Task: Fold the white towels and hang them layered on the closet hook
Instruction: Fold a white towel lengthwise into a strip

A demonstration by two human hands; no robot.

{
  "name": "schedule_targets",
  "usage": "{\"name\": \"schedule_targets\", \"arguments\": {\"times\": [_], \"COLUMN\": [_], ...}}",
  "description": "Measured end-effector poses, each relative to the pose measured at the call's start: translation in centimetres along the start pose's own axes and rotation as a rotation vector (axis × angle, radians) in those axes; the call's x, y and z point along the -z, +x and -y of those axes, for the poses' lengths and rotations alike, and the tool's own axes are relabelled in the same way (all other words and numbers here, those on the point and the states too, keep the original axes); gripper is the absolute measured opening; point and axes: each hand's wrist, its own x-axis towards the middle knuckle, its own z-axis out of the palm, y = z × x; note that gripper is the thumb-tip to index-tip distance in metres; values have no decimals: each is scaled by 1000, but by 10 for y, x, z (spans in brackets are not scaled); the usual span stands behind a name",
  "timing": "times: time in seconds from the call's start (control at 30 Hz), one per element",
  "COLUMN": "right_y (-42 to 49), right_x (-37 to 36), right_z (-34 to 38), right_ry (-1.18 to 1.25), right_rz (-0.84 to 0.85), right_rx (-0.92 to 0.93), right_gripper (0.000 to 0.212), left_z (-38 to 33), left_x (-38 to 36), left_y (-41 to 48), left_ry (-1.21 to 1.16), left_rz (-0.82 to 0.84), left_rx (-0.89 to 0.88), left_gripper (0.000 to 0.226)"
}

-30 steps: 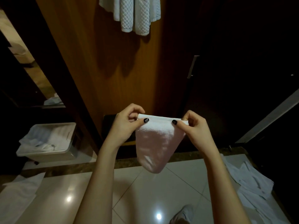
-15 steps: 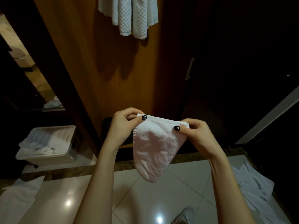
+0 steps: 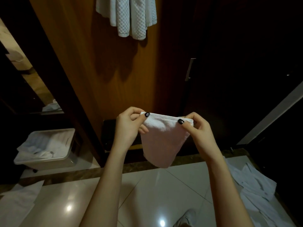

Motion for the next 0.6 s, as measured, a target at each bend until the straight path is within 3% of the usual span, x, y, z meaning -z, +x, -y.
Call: {"name": "schedule_targets", "arguments": {"times": [0.17, 0.27, 0.37, 0.47, 0.6], "right_y": [-2, -1, -1, -6, -7], "right_x": [1, 5, 11, 15, 13], "right_z": [4, 7, 6, 6, 11], "right_ry": [352, 473, 567, 678, 688], "right_rz": [22, 63, 206, 333, 291], "right_rx": [-64, -80, -106, -114, -122], "right_gripper": [16, 15, 28, 24, 26], "left_z": [-12, -19, -23, -27, -34], "left_x": [-4, -8, -12, -12, -8], "left_y": [-2, -3, -4, -5, -6], "left_ry": [-313, -467, -569, -654, -701], "left_rz": [79, 100, 101, 120, 243], "left_rx": [39, 65, 96, 126, 129], "left_gripper": [4, 19, 21, 12, 8]}}
